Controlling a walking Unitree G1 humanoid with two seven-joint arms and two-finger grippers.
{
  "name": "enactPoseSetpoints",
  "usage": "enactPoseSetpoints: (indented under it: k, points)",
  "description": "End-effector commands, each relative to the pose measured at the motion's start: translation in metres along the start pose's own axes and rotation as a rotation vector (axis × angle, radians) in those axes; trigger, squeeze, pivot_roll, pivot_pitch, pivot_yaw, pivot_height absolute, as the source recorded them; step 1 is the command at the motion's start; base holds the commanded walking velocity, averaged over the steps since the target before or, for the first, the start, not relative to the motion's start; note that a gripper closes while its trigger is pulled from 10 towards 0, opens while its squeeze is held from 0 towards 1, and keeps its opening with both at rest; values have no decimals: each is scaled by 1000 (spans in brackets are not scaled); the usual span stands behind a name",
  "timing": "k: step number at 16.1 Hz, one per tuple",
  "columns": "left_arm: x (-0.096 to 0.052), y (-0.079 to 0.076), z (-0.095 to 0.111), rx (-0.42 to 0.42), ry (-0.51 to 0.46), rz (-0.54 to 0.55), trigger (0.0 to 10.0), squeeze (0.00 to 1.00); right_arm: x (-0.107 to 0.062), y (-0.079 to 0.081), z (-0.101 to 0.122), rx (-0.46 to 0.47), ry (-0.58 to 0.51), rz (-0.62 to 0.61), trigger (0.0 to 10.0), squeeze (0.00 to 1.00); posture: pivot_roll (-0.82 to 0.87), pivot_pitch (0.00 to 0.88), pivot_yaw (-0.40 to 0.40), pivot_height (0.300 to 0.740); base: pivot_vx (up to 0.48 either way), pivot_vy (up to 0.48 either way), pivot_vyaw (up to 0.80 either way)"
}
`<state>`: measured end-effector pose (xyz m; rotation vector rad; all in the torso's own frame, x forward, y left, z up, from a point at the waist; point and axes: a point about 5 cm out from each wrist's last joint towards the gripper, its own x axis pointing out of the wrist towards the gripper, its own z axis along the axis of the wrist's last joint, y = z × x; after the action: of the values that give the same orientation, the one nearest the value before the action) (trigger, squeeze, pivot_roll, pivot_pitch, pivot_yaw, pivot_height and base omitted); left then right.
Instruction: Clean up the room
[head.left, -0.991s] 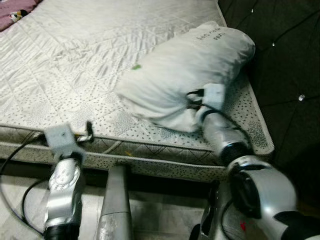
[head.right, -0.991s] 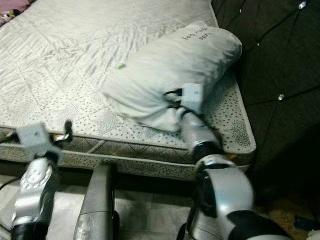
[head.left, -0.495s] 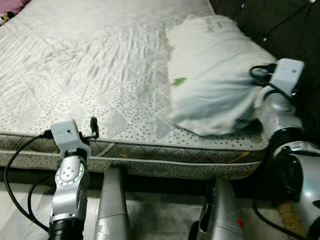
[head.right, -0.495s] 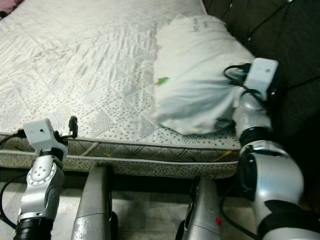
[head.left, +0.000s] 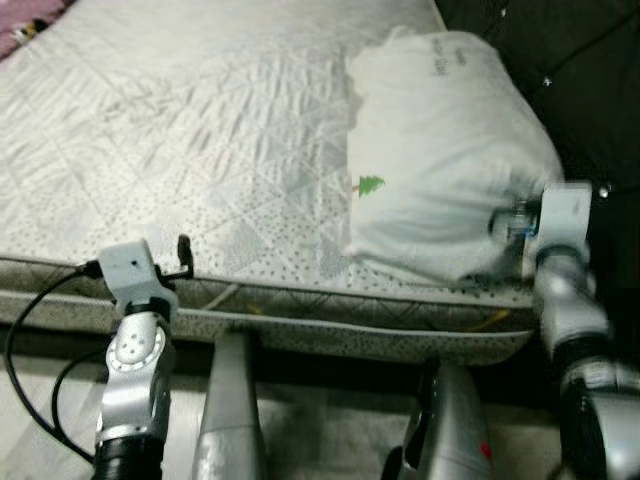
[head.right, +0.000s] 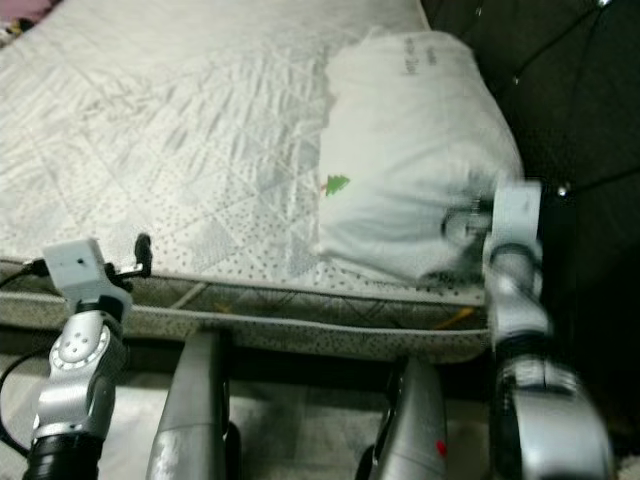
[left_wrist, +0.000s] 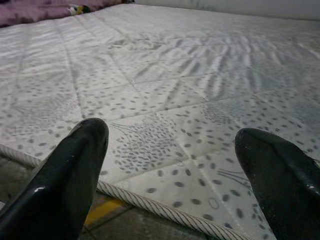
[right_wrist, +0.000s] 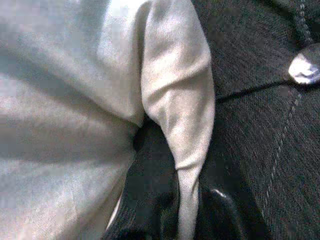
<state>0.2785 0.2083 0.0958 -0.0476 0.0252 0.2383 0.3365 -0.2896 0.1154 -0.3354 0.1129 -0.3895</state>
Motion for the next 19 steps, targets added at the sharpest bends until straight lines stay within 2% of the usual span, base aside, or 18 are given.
enactPoseSetpoints:
  k: [1,2,5,7,9,11,13,15,17,19]
  points:
    - [2,1,1,9,-5,-4,10000,0,-5,4,-4,-1,2,17,0,0,73,0,27,491,0,0,0]
    - [3,2,2,14,-5,-6,10000,0,-17,12,-11,-6,-11,48,0,0,72,0,31,491,0,0,0]
    - [6,1,5,15,-17,-7,10000,0,-35,25,-14,-4,-43,100,0,0,73,0,24,491,0,0,0]
    - [3,2,3,14,-15,-4,10000,0,-68,33,-22,-22,-34,203,0,0,69,0,15,491,0,0,0]
    - [2,3,2,13,-13,0,10000,0,-79,32,-27,-19,-10,220,0,0,67,0,13,491,0,0,0]
    - [3,2,2,12,-14,-3,10000,0,-87,28,-27,-54,-25,233,0,0,62,0,13,491,0,0,0]
    - [5,1,3,12,-16,-7,10000,0,-79,24,-30,-74,-1,206,0,0,59,0,21,491,0,0,0]
    - [7,0,4,15,-20,-12,10000,0,-42,11,-18,-59,17,90,0,0,63,0,25,491,0,0,0]
    - [8,0,4,18,-22,-13,10000,0,-12,-8,6,-51,-8,-26,0,0,70,0,21,491,0,0,0]
    - [7,2,5,18,-25,-2,10000,0,6,-30,33,-44,-53,-129,0,0,77,0,13,491,0,0,0]
